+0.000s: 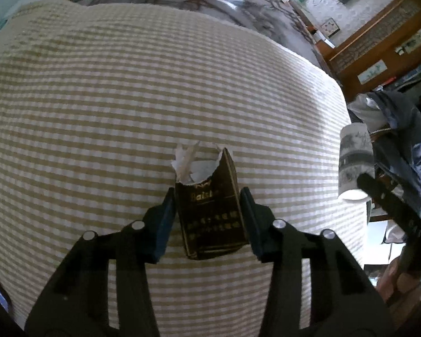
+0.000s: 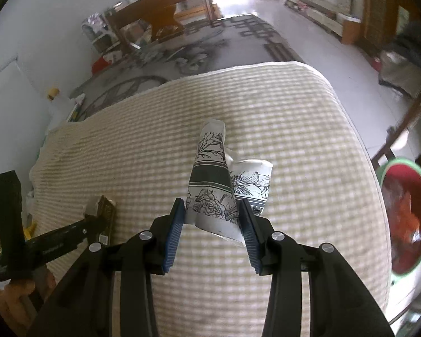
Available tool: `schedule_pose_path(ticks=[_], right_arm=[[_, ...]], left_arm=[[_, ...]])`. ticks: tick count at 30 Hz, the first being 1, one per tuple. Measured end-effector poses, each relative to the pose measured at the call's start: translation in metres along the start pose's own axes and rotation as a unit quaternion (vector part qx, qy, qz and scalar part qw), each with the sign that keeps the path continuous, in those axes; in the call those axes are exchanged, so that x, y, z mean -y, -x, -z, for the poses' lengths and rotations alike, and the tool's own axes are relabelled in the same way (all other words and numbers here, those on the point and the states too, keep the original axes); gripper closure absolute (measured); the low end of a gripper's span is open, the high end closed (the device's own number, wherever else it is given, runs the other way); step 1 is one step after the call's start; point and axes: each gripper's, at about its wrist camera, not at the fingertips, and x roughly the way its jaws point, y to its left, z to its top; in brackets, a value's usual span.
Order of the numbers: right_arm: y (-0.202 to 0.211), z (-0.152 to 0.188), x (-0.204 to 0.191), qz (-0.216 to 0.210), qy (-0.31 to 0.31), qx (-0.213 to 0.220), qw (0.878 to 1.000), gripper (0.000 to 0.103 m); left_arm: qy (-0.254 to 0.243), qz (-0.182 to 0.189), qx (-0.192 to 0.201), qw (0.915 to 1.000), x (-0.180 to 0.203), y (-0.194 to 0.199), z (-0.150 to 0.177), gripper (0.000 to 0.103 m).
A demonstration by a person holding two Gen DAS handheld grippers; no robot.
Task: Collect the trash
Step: 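Carry the dark box and paper cups over the red bucket and open both grippers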
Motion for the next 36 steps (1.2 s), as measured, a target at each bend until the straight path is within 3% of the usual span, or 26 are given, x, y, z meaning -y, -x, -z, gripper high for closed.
schedule_pose_path(ticks=[16, 36], right_arm=[[0.043, 0.022, 0.001, 0.009, 0.009, 0.043, 0.999, 0.063], [0.087, 0.031, 0.077, 0.03, -0.039, 0.076, 0.996, 0.063]], left_arm=[[-0.072, 0.004, 0.106, 0.9918, 0.044, 0.073, 0.004, 0.059], [-0.125, 0.024, 0.124, 0.9841, 0.131, 0.076, 0.024, 0.059]])
